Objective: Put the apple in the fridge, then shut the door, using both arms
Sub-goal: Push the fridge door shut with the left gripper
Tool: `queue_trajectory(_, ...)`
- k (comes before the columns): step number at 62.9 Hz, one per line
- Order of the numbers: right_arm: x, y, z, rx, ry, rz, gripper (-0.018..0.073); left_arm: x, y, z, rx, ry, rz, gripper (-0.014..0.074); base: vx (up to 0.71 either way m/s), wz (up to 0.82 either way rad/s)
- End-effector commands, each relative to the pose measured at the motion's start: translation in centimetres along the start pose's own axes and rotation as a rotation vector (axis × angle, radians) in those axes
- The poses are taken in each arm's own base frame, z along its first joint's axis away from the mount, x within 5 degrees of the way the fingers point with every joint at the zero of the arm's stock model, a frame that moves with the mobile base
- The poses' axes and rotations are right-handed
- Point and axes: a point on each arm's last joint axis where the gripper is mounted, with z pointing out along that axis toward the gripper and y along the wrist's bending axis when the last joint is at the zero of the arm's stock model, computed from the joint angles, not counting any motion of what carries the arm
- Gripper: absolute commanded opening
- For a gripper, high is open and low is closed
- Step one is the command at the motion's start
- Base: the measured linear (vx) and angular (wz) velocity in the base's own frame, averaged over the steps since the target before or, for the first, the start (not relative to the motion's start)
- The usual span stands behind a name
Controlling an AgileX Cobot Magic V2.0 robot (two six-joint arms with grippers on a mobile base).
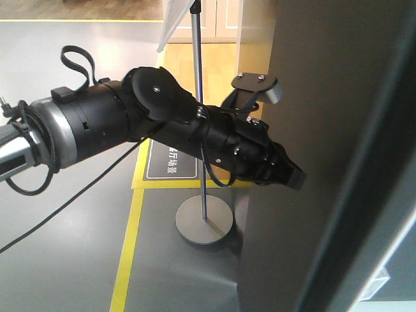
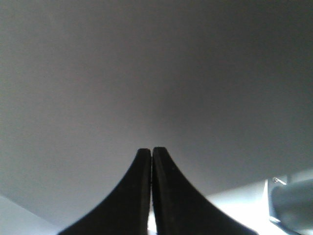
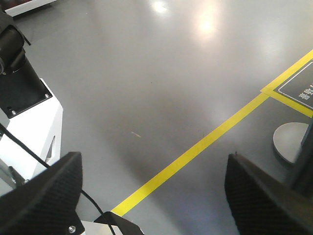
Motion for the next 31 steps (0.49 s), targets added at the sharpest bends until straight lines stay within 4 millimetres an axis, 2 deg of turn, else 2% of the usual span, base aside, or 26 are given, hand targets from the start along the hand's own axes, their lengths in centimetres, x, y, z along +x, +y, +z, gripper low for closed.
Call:
queue_trajectory(1, -1.0, 0.1, -0.3, -0.001, -0.06, 0.003, 0.0571, -1.7, -1.9, -2.2, 0.023, -0.097, 0.02, -0.0006, 0.0, 0.0)
queue_trajectory(15, -1.0, 0.1, -0.3, -0.001, -0.06, 0.003, 0.0571, -0.9, -1.4, -2.7, -0.066, -0.008, 0.037, -0.0006, 0.0, 0.0)
queue_trajectory(31, -1.0, 0.1, -0.3, -0.001, -0.06, 0.003, 0.0571, -1.0, -0.8, -5.9, -0.345, 0.009, 0.04, -0.0006, 0.0, 0.0)
